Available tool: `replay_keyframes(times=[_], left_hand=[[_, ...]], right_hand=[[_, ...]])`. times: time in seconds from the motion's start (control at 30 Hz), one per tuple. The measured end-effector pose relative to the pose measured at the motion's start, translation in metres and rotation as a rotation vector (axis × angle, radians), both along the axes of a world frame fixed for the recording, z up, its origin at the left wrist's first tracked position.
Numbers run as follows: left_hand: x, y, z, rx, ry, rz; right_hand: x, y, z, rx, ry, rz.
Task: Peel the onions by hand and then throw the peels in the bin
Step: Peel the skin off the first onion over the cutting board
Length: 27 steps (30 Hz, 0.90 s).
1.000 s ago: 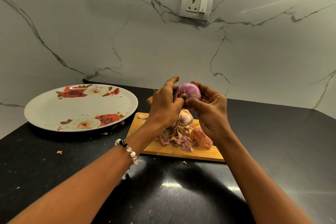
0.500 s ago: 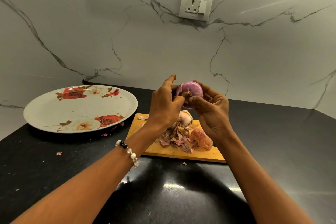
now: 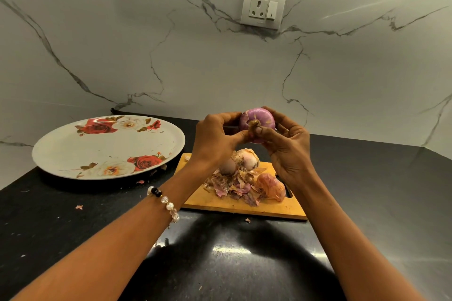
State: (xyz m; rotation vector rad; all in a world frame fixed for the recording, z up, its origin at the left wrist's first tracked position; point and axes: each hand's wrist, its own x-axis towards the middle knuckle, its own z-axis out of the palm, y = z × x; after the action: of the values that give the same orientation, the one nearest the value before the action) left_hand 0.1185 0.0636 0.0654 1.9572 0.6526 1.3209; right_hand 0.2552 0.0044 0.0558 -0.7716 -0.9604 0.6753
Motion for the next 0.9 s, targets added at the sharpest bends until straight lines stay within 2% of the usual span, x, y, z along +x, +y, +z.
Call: replay_keyframes(times=[0.27,0.73,0.8,0.9], left_hand=[[-0.005,0.004,0.001,0.055,-0.042,-0.016],[0.004,0.007,-0.005,0.139,-0.070,0.089],[0.005,0.009,-0.005,0.124,-0.077,0.105],[0.002,0.015,-0.005,-0.025,-0.144,0.103]], right_hand=[[0.006,-0.001,0.002,-0.038,-0.151,-0.064],[0.003,0.001,-0.002,0.022,-0.108,-0.041],[0.003,0.001,-0.001,0.022,-0.080,-0.022],[0.003,-0.001,0.001,0.052,0.007,0.075]])
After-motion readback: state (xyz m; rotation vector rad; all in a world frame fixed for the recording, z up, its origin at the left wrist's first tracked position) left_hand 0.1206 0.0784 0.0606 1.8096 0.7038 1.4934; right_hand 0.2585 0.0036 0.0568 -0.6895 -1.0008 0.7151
